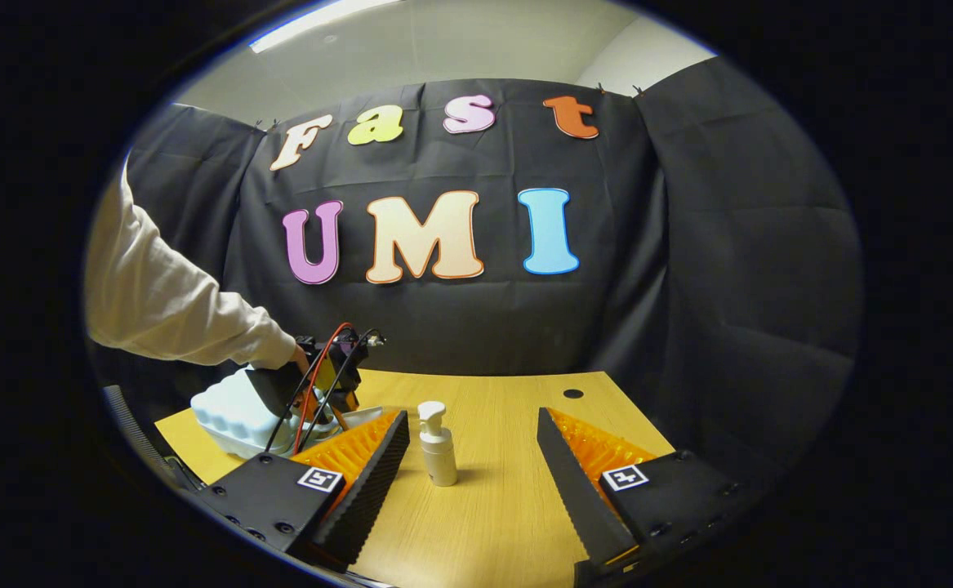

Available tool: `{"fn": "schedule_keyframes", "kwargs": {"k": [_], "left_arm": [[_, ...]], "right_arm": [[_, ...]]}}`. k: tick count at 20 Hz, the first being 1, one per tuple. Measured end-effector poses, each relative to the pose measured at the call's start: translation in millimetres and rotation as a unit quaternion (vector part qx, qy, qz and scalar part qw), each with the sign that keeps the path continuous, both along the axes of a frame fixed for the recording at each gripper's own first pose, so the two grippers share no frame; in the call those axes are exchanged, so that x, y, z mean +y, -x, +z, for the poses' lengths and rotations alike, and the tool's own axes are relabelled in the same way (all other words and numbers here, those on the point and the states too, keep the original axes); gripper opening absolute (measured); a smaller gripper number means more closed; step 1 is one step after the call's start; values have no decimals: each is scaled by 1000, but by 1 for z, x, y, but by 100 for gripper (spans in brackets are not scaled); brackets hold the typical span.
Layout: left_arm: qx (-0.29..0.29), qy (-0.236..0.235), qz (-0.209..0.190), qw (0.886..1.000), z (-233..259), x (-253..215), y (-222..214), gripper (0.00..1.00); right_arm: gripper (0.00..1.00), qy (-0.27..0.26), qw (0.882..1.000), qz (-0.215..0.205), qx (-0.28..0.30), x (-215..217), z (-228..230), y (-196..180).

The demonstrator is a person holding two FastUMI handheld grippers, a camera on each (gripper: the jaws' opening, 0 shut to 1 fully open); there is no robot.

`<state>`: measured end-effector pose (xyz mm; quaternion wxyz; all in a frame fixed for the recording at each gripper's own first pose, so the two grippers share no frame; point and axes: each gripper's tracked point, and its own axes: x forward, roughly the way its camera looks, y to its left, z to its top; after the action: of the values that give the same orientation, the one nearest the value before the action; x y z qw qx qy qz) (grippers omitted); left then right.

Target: First open the suitcase, pack the skin care products into it, and then close the suitcase.

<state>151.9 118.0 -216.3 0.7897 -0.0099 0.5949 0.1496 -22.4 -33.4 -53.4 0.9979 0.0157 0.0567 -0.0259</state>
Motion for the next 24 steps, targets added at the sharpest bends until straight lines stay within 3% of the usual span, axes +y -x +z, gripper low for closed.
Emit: {"fn": "schedule_keyframes", "kwargs": {"k": [2, 3, 10, 15, 21, 24], "left_arm": [[2, -2, -2, 1000, -1, 3, 1, 44], [6, 4, 0, 1000, -1, 0, 3, 29], [25, -8, -32, 999, 1, 0, 4, 19], [29, -1, -33, 999, 3, 2, 7, 16], [31, -3, -47, 998, 5, 0, 6, 1], [21, -1, -58, 998, 13, -4, 4, 0]], "right_arm": [[99, 1, 1000, 2, 3, 1, -3, -1], [99, 3, 1000, 3, 3, 2, -3, -2], [99, 8, 1000, 11, 6, 7, -5, -4], [99, 5, 1000, 7, 5, 4, -5, -4], [99, 9, 1000, 9, 7, 7, -5, -5], [99, 8, 1000, 14, 7, 10, -5, -4]]}}
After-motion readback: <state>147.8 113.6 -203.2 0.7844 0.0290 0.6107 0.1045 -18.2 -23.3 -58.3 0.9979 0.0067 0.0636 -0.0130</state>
